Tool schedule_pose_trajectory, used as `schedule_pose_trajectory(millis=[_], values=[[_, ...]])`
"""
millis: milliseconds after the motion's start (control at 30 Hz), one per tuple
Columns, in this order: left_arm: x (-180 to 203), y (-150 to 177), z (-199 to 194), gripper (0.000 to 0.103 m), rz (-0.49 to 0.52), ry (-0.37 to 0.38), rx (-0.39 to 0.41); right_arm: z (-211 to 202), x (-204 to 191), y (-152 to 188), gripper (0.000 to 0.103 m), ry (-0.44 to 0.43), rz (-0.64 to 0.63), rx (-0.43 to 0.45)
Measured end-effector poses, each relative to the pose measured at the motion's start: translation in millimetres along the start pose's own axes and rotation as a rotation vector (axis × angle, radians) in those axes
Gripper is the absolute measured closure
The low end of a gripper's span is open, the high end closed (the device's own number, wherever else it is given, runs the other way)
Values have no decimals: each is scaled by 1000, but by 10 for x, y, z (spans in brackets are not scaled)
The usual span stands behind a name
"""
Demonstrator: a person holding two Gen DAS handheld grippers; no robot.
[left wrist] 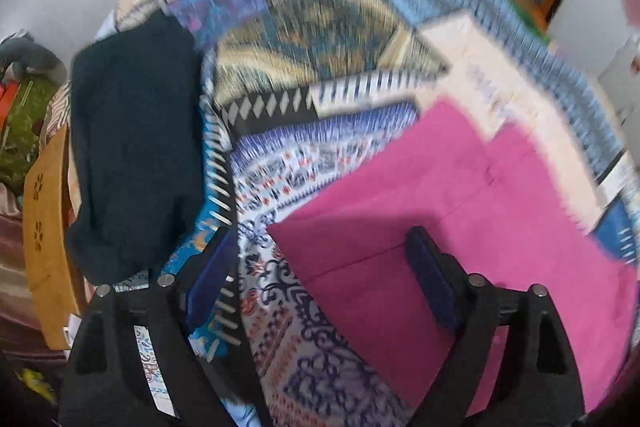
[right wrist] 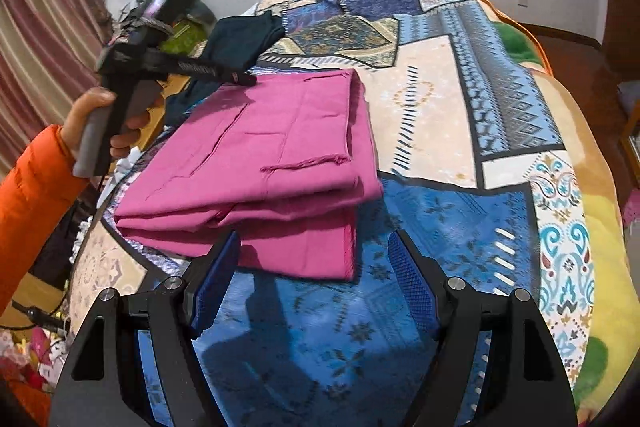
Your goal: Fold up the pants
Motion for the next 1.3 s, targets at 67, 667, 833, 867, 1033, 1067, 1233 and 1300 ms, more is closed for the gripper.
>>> schedule_pose_trajectory(millis=[67,667,833,867,1033,1067,1233,1300], values=[[-32,30,38,2,4,-23,18,3,49,6,30,9,12,-2],[-274,907,-676,3,-72,21,97,-180,217,-292,30,33,71,96],[-174,972,-790,4,-105,29,156,44,176,-350,30,17,53,74],[-169,970,-796,11,-109,35,163,108,190,-360,30,23,51,63],[-104,967,-798,59,-147,137,168,339,252,-421,48,7,64,7],[-93,966,-796,67,-152,149,168,371,251,-429,55,0,62,-2],[-127,1017,-773,87,-176,124,167,472,185,-396,71,16,-24,-37],[-189,1083,-718,87,-200,136,157,497,180,-365,73,35,-58,-46]])
Point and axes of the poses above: each gripper's, at about its wrist camera, not at the fingertips, and z roughly the way its jaws point, x to its right, y to its underside, the point moved 7 cm from there along z, roughly the way its jaws point
